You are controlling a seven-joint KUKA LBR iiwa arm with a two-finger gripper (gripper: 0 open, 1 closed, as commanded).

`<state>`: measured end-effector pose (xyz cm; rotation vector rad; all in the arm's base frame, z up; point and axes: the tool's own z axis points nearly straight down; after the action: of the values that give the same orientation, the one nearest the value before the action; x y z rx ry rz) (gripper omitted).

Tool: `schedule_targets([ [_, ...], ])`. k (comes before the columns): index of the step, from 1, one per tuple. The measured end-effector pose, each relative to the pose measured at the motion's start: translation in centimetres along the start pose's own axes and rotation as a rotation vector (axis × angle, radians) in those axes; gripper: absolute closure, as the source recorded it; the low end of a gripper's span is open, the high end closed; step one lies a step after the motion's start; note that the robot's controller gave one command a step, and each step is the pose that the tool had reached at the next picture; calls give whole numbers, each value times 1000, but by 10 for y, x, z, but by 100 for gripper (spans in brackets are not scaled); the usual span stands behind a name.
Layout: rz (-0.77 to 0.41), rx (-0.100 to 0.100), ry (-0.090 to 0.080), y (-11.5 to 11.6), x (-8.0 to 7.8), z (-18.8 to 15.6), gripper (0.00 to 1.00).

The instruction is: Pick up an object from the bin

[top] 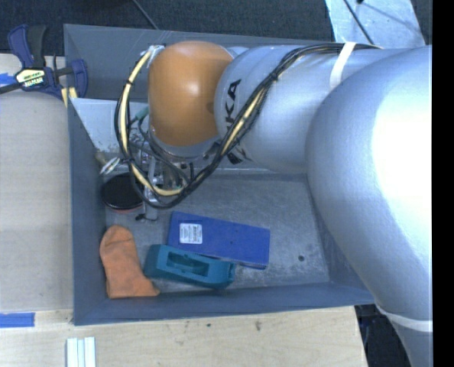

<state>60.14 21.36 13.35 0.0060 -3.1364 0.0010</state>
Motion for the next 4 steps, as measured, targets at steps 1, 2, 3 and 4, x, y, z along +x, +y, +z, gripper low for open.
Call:
schedule_targets([
  [1, 4, -2, -7, -1, -2, -5, 0],
  [2, 36, 0, -5, -2, -13, 66, 0],
  [3, 40, -3, -10, 0, -18, 63, 0],
  [4, 37, -1, -7, -2, -15, 65, 0],
])
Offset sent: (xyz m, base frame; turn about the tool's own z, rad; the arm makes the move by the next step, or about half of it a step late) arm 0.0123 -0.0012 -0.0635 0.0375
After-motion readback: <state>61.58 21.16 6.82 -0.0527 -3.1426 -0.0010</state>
